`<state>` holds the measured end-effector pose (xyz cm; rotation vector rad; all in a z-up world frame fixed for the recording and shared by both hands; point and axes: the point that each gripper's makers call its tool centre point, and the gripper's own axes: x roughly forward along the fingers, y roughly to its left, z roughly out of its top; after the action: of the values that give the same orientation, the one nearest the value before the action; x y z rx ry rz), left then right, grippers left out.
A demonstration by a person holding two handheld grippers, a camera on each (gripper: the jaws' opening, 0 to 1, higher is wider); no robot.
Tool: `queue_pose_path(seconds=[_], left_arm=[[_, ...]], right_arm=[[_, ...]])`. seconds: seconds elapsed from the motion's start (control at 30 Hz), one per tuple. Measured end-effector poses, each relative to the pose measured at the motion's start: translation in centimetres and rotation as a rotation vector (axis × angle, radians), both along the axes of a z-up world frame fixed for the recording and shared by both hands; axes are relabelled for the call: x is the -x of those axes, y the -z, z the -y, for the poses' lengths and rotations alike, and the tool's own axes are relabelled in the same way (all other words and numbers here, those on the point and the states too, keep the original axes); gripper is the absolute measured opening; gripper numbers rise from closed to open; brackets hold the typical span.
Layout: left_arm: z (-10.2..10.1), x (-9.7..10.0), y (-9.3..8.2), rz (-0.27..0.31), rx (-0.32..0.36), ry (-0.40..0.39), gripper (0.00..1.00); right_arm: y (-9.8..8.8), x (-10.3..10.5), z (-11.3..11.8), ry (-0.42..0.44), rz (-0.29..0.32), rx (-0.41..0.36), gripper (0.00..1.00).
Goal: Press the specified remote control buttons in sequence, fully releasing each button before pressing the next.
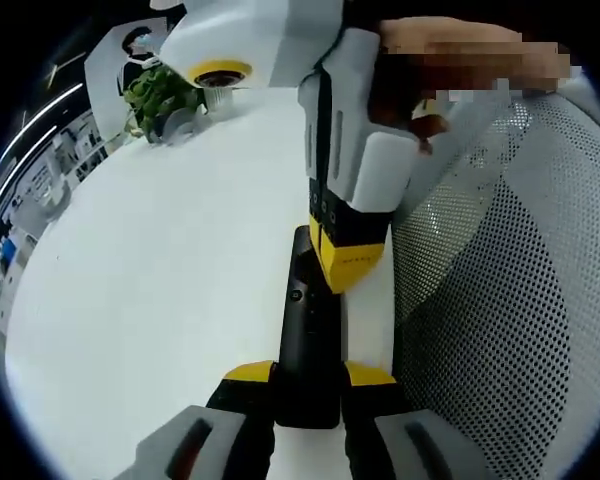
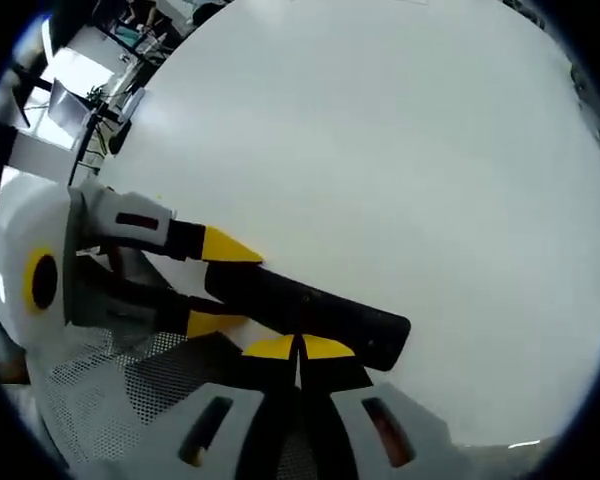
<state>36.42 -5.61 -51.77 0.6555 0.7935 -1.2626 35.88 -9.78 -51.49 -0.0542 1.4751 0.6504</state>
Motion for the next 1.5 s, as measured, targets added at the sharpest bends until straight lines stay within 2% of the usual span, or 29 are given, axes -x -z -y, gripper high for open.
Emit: queue_pose_path(seconds=[0.7,0.87,1.0,1.13,1.37,1.5], left_arm=[[0.0,-0.01,-0.01,0.001,0.001,0.003,0.25],[0.0,-0.02,0.01,0.0,0.001,0.002,0.25],[0.01,-0.02,0.01,0.001,0.0,0.004,0.25],[0.0,-0.04,0.01,0.001,0.001,0.003,0.25],[0.02,-0.04,-0.01,0.003,0.007,-0.003,0.25],[0.02,-0.01,-0.03,0.007,0.007,-0.001,0.25]], right_arm=[[0.19,-0.01,-0.49,-0.008,0.002,-0.016,0.0],[0.29,0.03,-0.6,-0.035,0.014,-0.001,0.0],[0.35,0.16,-0.7,-0.089,0.036,0.041,0.0],[0.34,0.18,-0.7,-0.096,0.036,0.057,0.0],[0.25,0.11,-0.49,-0.043,0.014,0.011,0.0],[0.19,0.17,-0.58,-0.038,0.004,0.014,0.0]])
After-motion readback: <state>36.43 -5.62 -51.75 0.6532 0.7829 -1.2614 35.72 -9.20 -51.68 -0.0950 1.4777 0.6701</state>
